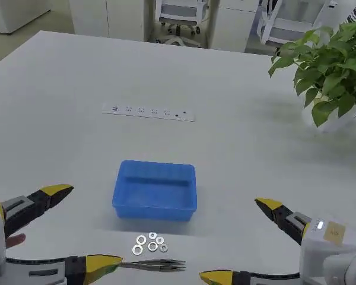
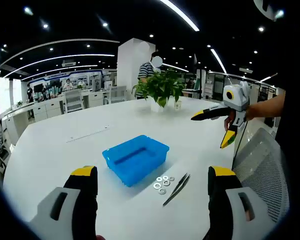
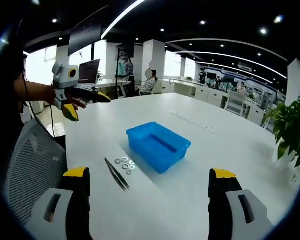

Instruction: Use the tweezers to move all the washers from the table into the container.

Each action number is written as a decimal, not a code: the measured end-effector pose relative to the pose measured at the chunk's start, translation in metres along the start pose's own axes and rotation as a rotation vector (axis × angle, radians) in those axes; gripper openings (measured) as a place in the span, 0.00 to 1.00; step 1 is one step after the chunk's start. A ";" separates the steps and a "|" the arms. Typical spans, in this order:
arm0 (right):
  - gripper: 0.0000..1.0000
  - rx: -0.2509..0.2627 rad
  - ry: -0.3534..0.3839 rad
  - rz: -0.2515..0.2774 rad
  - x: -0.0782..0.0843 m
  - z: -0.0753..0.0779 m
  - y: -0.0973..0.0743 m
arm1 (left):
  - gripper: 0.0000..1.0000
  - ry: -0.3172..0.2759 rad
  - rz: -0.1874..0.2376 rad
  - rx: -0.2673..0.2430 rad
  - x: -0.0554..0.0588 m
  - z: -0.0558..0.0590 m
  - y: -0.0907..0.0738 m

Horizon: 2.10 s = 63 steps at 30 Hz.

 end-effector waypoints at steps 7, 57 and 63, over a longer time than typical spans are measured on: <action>1.00 0.004 -0.002 0.004 -0.002 0.001 0.000 | 0.96 0.002 -0.001 0.005 0.000 0.000 0.000; 1.00 -0.002 -0.008 0.009 -0.004 0.001 -0.003 | 0.96 0.021 -0.007 0.018 0.001 0.003 0.000; 1.00 -0.002 -0.009 0.008 -0.004 0.001 -0.004 | 0.96 0.024 -0.006 0.019 0.000 0.004 0.001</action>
Point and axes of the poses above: the centre of the closed fingertips' face, and the gripper's own axes: y roughly forward along the fingers, z roughly to its right, x roughly out of its underside, the point moved 1 cm from there along -y, roughly backward along the fingers, and after that the axes turned 9 degrees about -x, right-handed, at the moved point
